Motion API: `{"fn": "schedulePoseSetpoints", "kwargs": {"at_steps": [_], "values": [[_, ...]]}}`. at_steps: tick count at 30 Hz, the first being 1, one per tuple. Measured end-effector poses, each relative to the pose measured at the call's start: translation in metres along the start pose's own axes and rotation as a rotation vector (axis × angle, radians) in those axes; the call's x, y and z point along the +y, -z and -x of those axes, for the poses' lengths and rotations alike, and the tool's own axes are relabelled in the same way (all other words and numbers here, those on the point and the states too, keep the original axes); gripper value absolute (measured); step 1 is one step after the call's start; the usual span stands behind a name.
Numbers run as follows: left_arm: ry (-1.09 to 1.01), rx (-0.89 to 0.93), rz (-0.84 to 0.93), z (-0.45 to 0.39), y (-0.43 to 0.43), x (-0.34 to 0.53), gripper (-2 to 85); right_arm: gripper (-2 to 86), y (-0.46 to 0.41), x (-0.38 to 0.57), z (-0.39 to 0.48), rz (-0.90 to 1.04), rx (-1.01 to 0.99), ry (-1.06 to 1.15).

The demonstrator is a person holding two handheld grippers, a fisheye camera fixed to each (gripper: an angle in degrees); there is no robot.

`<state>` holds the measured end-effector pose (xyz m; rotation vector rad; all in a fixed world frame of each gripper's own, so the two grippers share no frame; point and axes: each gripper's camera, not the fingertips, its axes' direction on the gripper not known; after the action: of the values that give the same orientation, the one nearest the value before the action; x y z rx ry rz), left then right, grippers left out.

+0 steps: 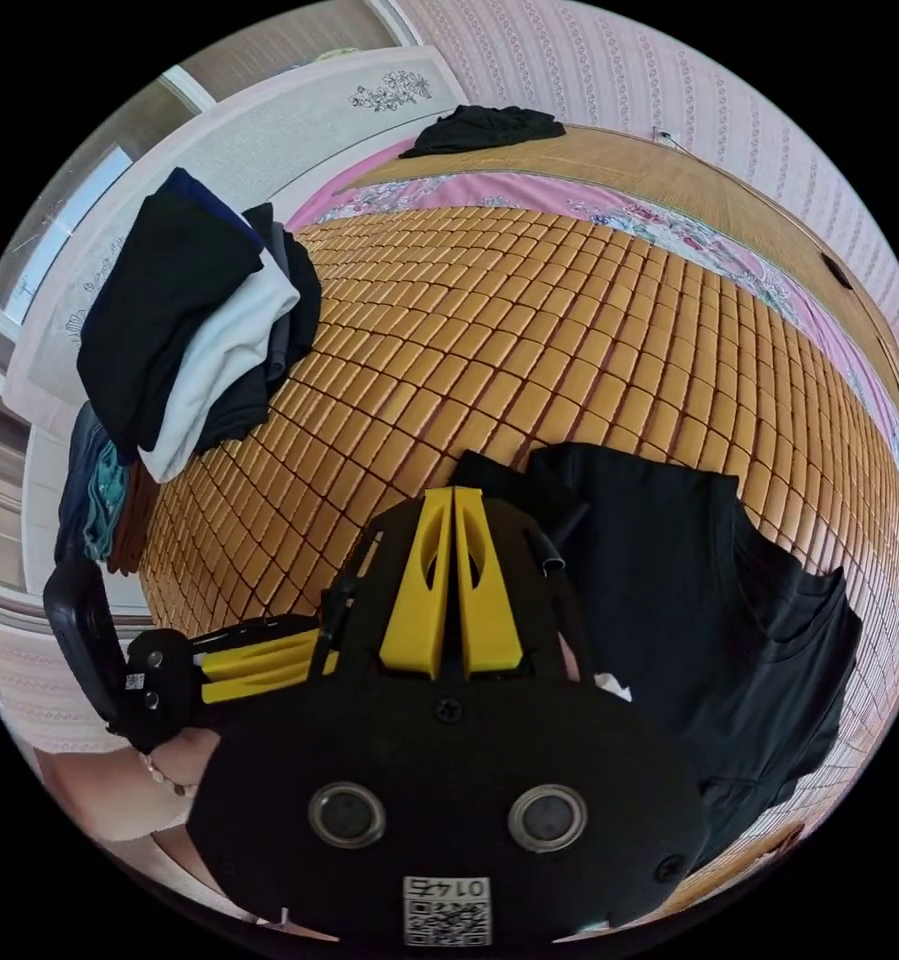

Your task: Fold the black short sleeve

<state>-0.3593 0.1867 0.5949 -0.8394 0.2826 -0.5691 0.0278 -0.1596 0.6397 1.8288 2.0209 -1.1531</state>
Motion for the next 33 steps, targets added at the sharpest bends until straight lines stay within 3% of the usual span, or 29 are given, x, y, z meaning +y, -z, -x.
{"fn": "schedulePoseSetpoints", "kwargs": {"at_steps": [4, 7, 10, 15, 19, 23, 27, 33], "values": [[-0.026, -0.029, -0.001, -0.005, 0.011, -0.007, -0.9, 0.3, 0.015, -0.007, 0.01, -0.046, -0.111, 0.113], [-0.041, -0.04, 0.003, -0.012, 0.01, -0.009, -1.0, 2.4, 0.022, -0.009, 0.012, -0.036, 0.036, 0.113], [-0.048, -0.052, 0.011, -0.017, 0.002, -0.012, -1.0, 5.4, 0.01, -0.016, 0.005, 0.061, 0.062, 0.056], [-0.045, -0.04, 0.002, -0.023, 0.0, -0.019, -1.0, 1.3, 0.008, -0.017, 0.008, 0.024, 0.091, 0.098], [-0.072, -0.054, -0.054, -0.034, 0.012, -0.018, -1.0, 1.2, 0.017, -0.018, 0.017, -0.057, -0.09, 0.207], [-0.065, -0.082, -0.005, -0.037, 0.001, -0.016, -1.0, 2.4, -0.002, -0.017, 0.013, 0.006, -0.193, 0.207], [-0.028, -0.032, -0.02, -0.037, -0.004, -0.017, -1.0, 5.4, 0.009, -0.017, 0.009, 0.019, -0.136, 0.202], [-0.064, -0.003, -0.018, -0.05, 0.007, -0.018, -0.9, 7.0, 0.075, 0.02, -0.016, -0.15, -0.161, 0.137]]}}
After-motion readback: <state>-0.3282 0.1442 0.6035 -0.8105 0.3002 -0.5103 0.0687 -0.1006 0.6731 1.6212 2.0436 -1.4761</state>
